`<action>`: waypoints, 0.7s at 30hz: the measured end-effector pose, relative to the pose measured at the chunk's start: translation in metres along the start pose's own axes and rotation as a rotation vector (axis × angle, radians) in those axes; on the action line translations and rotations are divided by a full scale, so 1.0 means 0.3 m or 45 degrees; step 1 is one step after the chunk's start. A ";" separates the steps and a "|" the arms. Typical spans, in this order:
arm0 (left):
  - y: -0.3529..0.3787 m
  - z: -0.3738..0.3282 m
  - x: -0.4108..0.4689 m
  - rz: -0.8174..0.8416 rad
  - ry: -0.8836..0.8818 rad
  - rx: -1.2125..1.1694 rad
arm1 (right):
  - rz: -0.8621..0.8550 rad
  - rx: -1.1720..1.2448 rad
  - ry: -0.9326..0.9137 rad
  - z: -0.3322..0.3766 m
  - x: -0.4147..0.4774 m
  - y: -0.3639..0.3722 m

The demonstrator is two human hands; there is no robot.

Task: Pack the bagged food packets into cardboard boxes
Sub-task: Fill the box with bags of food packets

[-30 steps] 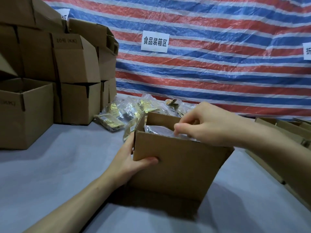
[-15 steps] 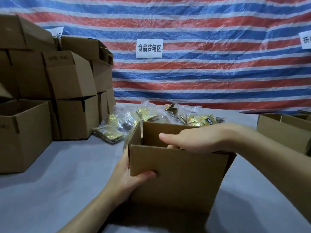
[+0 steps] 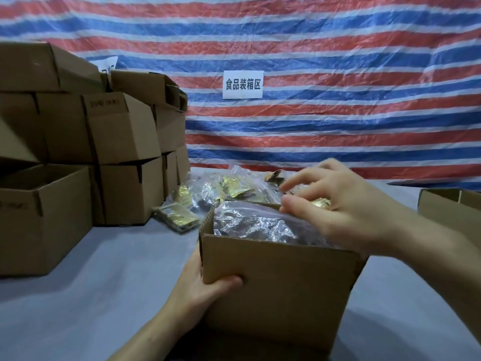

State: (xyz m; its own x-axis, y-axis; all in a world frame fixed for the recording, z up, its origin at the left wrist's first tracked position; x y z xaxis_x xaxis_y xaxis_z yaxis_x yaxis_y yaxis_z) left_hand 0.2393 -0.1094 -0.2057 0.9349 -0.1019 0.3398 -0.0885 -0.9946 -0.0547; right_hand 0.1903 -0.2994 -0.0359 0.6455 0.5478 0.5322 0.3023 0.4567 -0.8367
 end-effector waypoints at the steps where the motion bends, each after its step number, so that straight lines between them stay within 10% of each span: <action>1: 0.000 0.001 0.000 0.001 0.000 0.001 | -0.027 -0.039 -0.053 0.034 0.005 -0.003; 7: 0.008 0.001 0.000 0.032 -0.024 0.045 | 0.854 0.378 0.522 0.014 -0.028 0.237; 11: 0.018 -0.014 0.004 0.066 0.004 0.063 | 1.031 0.506 0.663 -0.007 -0.037 0.260; 16: 0.016 -0.025 0.001 0.050 0.048 0.062 | 0.715 0.258 0.440 0.008 0.021 0.230; 21: 0.017 -0.053 -0.009 0.028 0.118 0.103 | -0.098 0.662 0.293 -0.040 0.054 -0.014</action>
State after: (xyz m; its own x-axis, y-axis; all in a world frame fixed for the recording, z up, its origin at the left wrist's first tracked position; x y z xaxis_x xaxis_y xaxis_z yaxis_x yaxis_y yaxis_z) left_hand 0.2307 -0.1146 -0.1918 0.8970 -0.1292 0.4227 -0.0775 -0.9875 -0.1373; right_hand 0.2079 -0.3009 -0.0252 0.7892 0.3590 0.4983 0.0071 0.8059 -0.5920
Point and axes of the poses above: each hand's wrist, its own x-axis towards the middle knuckle, its own y-axis out of the palm, z = x × y, the point moved 8 cm from there along x, towards the middle knuckle, and after that the axes turned 7 degrees about -y, right-handed, at the moved point
